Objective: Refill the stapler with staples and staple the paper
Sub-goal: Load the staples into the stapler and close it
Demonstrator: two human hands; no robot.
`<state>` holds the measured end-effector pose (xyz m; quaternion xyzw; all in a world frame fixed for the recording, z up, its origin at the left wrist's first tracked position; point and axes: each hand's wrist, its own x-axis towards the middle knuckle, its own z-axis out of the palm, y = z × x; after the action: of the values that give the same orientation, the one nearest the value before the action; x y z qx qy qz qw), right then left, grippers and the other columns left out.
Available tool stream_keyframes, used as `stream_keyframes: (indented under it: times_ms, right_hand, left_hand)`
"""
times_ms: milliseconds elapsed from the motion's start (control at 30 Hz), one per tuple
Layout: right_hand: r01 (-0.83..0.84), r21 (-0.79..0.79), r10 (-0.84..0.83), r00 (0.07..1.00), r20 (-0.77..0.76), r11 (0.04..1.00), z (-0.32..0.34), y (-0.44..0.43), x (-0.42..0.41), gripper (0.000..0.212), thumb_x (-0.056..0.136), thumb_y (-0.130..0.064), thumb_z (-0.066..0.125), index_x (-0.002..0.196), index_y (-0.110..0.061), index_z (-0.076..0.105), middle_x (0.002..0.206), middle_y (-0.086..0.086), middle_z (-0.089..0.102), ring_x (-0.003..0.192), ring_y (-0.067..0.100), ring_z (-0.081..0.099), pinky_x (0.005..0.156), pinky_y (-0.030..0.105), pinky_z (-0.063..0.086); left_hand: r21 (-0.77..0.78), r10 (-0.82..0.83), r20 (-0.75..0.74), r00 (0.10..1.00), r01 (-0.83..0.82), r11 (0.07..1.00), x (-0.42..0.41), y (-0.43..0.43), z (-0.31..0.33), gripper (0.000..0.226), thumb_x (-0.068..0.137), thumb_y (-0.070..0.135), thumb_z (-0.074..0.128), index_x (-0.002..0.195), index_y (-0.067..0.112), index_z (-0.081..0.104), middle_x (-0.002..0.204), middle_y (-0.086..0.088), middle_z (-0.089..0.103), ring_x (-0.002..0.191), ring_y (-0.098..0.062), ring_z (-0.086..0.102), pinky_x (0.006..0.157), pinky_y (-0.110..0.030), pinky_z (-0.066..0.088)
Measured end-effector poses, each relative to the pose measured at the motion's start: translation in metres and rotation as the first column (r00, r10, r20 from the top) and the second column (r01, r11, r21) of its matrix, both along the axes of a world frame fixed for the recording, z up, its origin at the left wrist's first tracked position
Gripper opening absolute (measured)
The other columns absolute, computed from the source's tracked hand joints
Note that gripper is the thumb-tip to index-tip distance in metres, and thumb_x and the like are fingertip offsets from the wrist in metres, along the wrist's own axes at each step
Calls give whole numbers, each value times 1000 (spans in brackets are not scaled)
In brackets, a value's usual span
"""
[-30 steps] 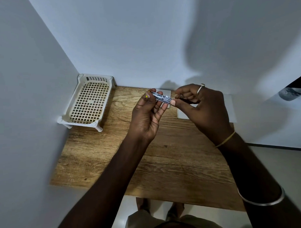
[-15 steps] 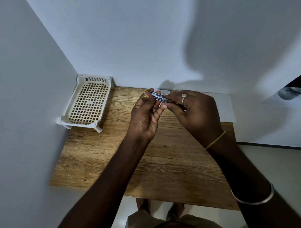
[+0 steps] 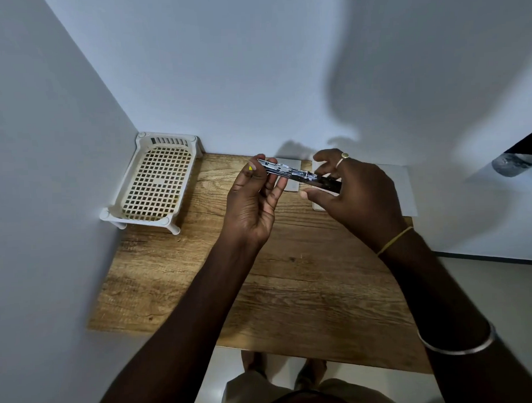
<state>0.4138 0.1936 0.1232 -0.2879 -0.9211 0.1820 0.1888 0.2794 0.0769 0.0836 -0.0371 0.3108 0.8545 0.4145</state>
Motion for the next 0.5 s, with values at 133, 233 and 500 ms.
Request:
stream_keyframes:
  times_ms: [133, 233, 500]
  right_hand:
    - [21, -177, -22, 1000, -8, 984, -3, 13, 12, 54, 73, -54, 81, 120, -34, 62, 103, -8, 73, 96, 15, 68, 86, 40, 56]
    - [8, -304, -46, 992, -118, 953, -5, 16, 15, 49, 71, -43, 87, 114, -31, 67, 93, -8, 71, 86, 3, 64, 80, 26, 55]
    - [-49, -445, -130, 923, -363, 894, 0, 16, 17, 44, 71, -29, 92, 109, -24, 70, 90, -3, 73, 84, 5, 70, 73, 12, 52]
  left_hand:
    - [0, 24, 25, 999, -24, 1000, -4, -3, 1, 32, 72, 14, 73, 102, 10, 67, 89, -4, 77, 79, -14, 76, 70, -29, 62]
    - [-1, 40, 35, 999, -40, 999, -5, -3, 1, 31, 73, 14, 73, 102, 10, 67, 86, -3, 77, 76, -13, 75, 69, -29, 63]
    - [2, 44, 32, 998, -44, 999, -3, -2, 1, 30, 71, 14, 74, 100, 10, 69, 89, -5, 78, 80, -15, 76, 70, -30, 63]
